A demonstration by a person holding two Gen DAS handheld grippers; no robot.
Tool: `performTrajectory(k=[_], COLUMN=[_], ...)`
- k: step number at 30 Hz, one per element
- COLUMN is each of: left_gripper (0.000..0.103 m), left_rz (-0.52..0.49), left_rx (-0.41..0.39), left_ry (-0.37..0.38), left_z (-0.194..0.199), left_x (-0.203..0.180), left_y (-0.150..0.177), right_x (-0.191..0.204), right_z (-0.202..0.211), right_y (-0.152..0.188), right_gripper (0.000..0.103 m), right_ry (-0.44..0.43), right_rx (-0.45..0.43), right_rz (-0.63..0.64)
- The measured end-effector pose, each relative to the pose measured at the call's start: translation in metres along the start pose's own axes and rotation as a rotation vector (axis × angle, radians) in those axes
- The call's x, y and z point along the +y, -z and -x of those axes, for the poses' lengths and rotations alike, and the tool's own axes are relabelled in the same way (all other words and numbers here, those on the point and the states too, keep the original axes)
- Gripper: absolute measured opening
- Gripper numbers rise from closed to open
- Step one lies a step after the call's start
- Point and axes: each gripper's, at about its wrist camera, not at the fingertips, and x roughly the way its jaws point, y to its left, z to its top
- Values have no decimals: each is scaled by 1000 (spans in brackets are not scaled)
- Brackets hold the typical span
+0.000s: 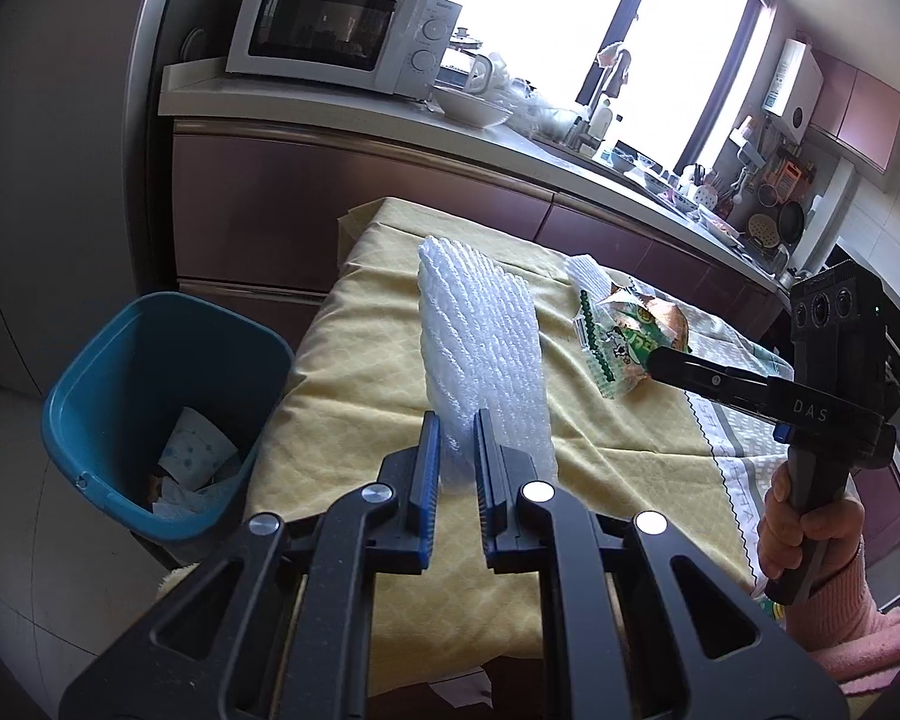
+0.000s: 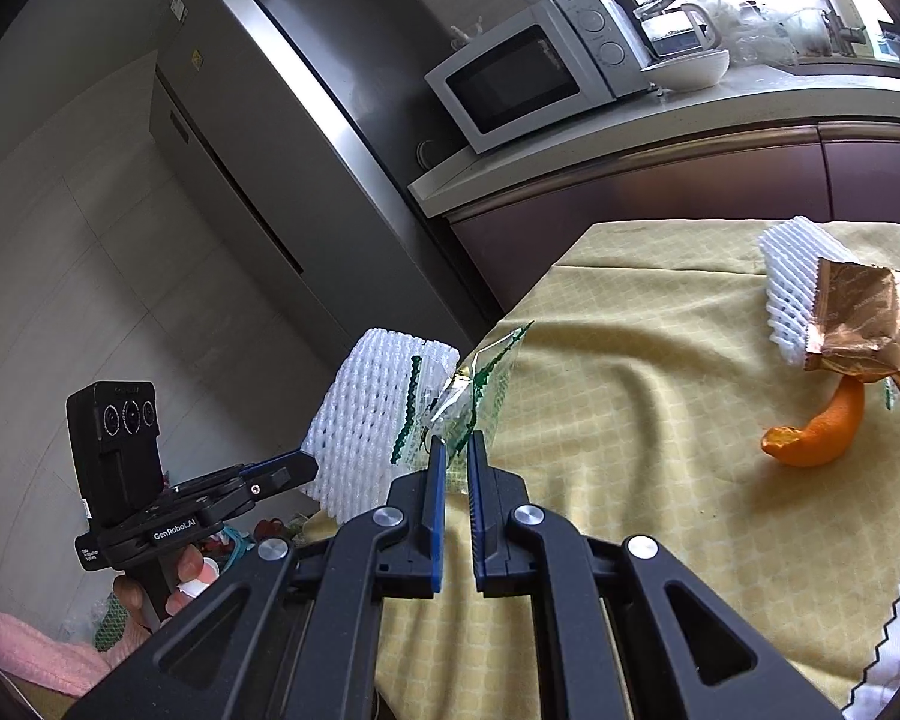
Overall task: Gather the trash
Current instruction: 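Carry the foam net and plastic wrapper over the teal bin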
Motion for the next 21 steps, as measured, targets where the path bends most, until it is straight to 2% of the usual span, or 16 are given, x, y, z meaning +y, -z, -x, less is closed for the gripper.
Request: performTrajectory(k=[21], left_gripper=[12], left_rz=[136], left_rx=[-68], left_ry=[-165], left_z=[35], left_x=[80], left_y=[0], right_x=[45], right_z=[-78], right_y=[-17], right_gripper=[6], right_ry=[-89], right_rx=[123], right_rz=[104])
